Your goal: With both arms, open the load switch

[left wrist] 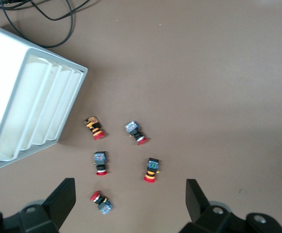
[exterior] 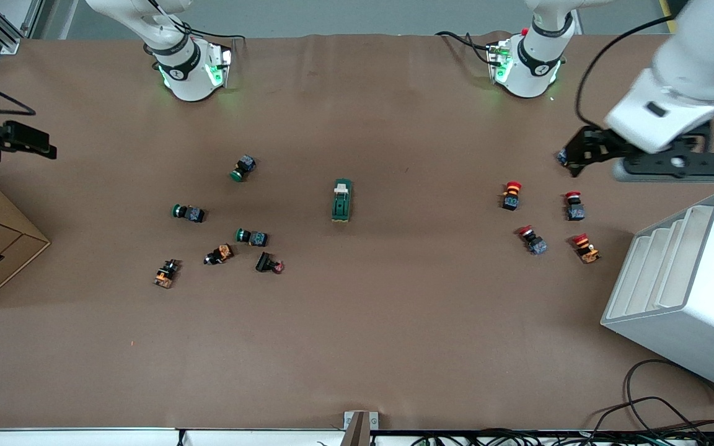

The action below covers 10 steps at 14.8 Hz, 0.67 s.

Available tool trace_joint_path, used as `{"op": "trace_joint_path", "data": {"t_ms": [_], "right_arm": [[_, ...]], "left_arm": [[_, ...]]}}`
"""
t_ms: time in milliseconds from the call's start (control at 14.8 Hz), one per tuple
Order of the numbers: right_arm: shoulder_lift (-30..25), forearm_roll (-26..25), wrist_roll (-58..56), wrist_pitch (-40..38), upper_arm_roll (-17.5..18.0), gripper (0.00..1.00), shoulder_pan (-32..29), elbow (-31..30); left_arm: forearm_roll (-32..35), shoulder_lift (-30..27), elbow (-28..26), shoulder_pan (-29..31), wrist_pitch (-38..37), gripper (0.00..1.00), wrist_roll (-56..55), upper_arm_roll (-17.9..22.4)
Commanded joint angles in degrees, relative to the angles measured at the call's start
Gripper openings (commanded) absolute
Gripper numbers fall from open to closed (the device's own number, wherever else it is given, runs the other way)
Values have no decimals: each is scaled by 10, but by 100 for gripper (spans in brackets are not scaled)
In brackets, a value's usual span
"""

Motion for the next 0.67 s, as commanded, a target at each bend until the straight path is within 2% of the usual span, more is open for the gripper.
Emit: {"op": "trace_joint_path", "data": {"t_ms": [0,67,269,606], "right_arm": [[-44,5,22,5,2,100,-1,-43],[-60,5,22,11,2,100,-2,-61],[-116,4,19,55,4,100,-11,-139],[-120,-1,18,62,5,100,-18,-139]], "left_arm": [[-46,-33,-13,-36,-14,100,43,81],[-42,-35,-13,-41,-21,100,60,95],[-42,-37,-14,-73,-32,100,161,178],[-48,-66,-48,-74,-31,100,145,188]]}}
